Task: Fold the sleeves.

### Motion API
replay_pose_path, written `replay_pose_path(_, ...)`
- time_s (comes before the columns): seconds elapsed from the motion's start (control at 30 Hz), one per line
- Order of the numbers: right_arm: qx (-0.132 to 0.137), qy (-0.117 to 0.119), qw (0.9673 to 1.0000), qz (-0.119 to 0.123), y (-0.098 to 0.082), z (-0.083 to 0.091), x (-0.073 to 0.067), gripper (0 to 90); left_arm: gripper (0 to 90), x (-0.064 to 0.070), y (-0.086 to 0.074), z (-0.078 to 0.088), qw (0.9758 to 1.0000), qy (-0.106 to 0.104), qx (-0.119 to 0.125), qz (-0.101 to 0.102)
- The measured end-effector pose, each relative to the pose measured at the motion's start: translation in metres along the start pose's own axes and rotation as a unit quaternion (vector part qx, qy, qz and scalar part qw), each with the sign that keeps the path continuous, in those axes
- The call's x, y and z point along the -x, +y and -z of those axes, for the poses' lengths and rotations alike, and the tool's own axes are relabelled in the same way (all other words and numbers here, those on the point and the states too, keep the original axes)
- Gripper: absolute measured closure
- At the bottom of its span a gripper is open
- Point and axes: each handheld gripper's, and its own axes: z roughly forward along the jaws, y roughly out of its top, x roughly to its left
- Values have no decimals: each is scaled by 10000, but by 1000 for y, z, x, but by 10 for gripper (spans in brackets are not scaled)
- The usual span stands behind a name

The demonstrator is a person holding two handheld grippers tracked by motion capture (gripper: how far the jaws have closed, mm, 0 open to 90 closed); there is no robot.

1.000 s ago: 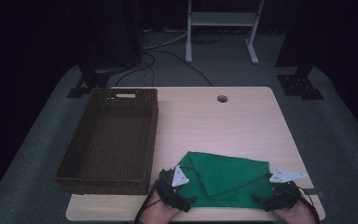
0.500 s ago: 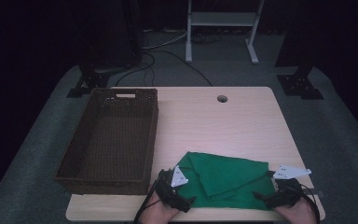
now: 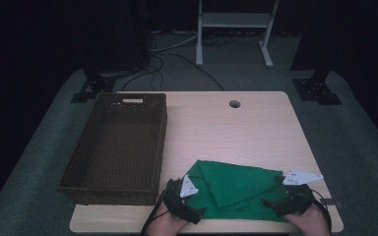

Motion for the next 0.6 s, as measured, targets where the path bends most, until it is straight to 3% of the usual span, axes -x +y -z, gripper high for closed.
replay_pose_path(0.6, 279, 192, 9994, 116, 11, -1, -2, 0, 0, -3, -2, 3, 10000, 6, -1, 9)
